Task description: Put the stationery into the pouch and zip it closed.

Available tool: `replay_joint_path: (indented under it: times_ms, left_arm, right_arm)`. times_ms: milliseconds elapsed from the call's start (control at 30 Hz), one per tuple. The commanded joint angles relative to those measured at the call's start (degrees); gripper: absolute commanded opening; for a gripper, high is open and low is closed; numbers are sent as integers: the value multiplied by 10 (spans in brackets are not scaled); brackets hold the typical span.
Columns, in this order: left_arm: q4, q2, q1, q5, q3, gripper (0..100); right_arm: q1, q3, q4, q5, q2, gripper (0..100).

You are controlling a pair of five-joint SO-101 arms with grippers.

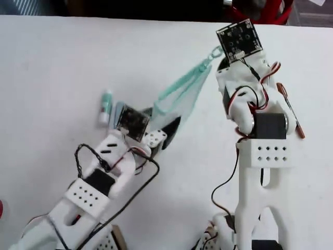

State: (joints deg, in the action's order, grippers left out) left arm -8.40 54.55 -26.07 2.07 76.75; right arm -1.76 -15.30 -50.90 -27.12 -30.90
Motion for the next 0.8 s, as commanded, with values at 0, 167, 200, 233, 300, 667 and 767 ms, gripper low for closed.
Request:
replay_joint_path:
  times_ms: [0,167,200,233,300,667,767]
  left_arm:
    - [-79,12,15,10,-48,245]
    - [-118,12,19,7,-58,245]
    - [-118,12,19,7,-58,244]
    - [-118,12,19,7,-58,244]
    - [-118,15,19,8,-58,244]
    - [-113,298,12,9,68,66]
    - [-96,364,-14,6,121,58]
  right_arm:
    - [-9,2,-3,4,-2,18]
    - [-8,-2,-3,4,-2,18]
    - [-8,-2,-3,4,-2,18]
    - [-8,-2,-4,4,-2,18]
    - [-9,-2,-12,4,-2,18]
    - [-18,-1,-16,4,56,18]
    - [-19,-1,-22,25,75,18]
